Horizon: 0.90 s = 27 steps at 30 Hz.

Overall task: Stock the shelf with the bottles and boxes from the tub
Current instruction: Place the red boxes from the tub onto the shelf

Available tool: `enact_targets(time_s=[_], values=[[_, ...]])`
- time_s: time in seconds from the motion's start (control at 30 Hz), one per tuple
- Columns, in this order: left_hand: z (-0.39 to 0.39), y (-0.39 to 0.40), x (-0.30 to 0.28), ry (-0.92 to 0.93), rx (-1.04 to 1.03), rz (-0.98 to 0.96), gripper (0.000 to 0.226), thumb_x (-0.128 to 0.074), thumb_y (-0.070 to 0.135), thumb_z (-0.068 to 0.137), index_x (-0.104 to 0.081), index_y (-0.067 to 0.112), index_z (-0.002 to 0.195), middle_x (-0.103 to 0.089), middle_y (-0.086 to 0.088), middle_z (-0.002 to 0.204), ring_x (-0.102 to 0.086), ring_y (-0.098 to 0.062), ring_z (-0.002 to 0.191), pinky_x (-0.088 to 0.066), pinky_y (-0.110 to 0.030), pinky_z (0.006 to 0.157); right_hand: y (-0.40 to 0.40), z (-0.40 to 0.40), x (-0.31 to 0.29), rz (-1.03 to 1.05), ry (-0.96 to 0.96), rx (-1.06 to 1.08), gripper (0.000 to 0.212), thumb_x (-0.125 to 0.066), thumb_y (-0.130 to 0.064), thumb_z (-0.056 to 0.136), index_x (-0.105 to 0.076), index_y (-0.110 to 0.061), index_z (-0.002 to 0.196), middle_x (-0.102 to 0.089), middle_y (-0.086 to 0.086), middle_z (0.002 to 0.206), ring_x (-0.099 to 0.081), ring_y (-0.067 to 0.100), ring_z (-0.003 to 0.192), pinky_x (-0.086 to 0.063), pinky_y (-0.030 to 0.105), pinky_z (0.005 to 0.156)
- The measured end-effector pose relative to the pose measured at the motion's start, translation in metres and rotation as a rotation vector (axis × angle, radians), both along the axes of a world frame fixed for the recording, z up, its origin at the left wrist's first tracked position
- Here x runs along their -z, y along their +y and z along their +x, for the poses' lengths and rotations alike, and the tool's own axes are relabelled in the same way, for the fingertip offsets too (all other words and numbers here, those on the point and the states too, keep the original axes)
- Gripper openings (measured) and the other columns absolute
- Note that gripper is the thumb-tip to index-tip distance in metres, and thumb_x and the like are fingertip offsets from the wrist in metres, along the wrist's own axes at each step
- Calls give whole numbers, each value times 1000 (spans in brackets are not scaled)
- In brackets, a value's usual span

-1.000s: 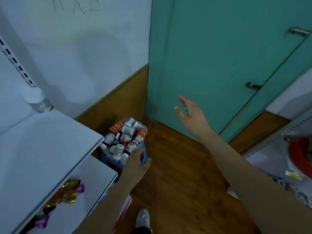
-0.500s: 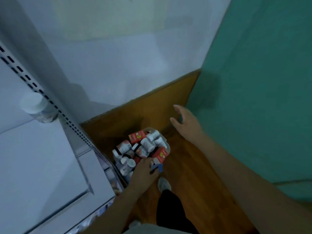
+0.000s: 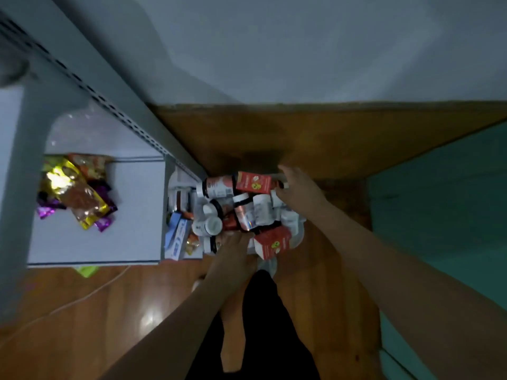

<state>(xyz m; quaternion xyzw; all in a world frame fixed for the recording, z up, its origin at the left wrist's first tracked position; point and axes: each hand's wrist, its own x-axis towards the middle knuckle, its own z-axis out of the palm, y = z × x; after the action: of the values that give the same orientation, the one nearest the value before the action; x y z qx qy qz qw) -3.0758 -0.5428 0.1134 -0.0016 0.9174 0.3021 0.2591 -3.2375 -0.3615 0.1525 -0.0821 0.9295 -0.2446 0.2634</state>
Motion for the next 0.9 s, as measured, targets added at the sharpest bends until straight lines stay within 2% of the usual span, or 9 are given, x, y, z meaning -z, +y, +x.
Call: enact_targets(time_s=[0.07, 0.2, 0.33, 0.43, 0.63, 0.73, 0.9], values=[[3, 13, 16, -19, 30, -32, 61, -66, 26, 80, -48, 10, 136, -50, -11, 133, -46, -30, 121, -46, -40, 94, -6, -10, 27, 6, 0, -43, 64, -57, -34, 97, -30, -12, 152, -40, 14, 148, -43, 29, 132, -40, 38, 102], [10, 35, 49, -12, 105, -105, 70, -65, 36, 81, -38, 15, 142, -38, -9, 142, -46, -31, 122, -48, -43, 93, -21, -21, 69, 8, 4, -153, 70, -63, -35, 93, -30, -11, 151, -41, 15, 146, -45, 32, 129, -41, 45, 105], [16, 51, 68, 26, 100, -176, 79, -69, 41, 79, -35, 16, 146, -39, -10, 141, -36, -31, 132, -45, -44, 98, -33, -21, 99, 26, 60, -229, 70, -65, -40, 91, -34, -13, 148, -45, 13, 141, -46, 31, 127, -41, 42, 100], [14, 54, 78, 28, 72, -208, 77, -70, 34, 80, -34, 15, 146, -36, -11, 143, -34, -32, 132, -44, -44, 102, -40, -22, 112, 33, 84, -252, 72, -66, -40, 89, -34, -13, 148, -45, 13, 142, -45, 32, 127, -41, 42, 100], [9, 55, 79, 64, 35, -188, 69, -67, 25, 83, -37, 15, 145, -39, -12, 138, -36, -32, 129, -45, -46, 100, -48, -34, 120, 97, 82, -258, 58, -68, -31, 87, -44, -13, 137, -51, 12, 131, -48, 32, 120, -46, 43, 91], [12, 49, 74, 71, 5, -127, 70, -66, 23, 83, -37, 17, 146, -39, -12, 139, -35, -32, 129, -45, -45, 99, -48, -34, 117, 133, 112, -285, 57, -67, -31, 87, -44, -15, 137, -52, 10, 131, -49, 30, 119, -44, 38, 85], [25, 28, 54, 104, -35, -99, 72, -74, 23, 78, -43, 18, 143, -40, -12, 140, -31, -31, 131, -45, -46, 100, -42, -28, 96, 107, 180, -248, 56, -67, -34, 85, -46, -16, 135, -54, 9, 126, -52, 30, 114, -48, 39, 85]])
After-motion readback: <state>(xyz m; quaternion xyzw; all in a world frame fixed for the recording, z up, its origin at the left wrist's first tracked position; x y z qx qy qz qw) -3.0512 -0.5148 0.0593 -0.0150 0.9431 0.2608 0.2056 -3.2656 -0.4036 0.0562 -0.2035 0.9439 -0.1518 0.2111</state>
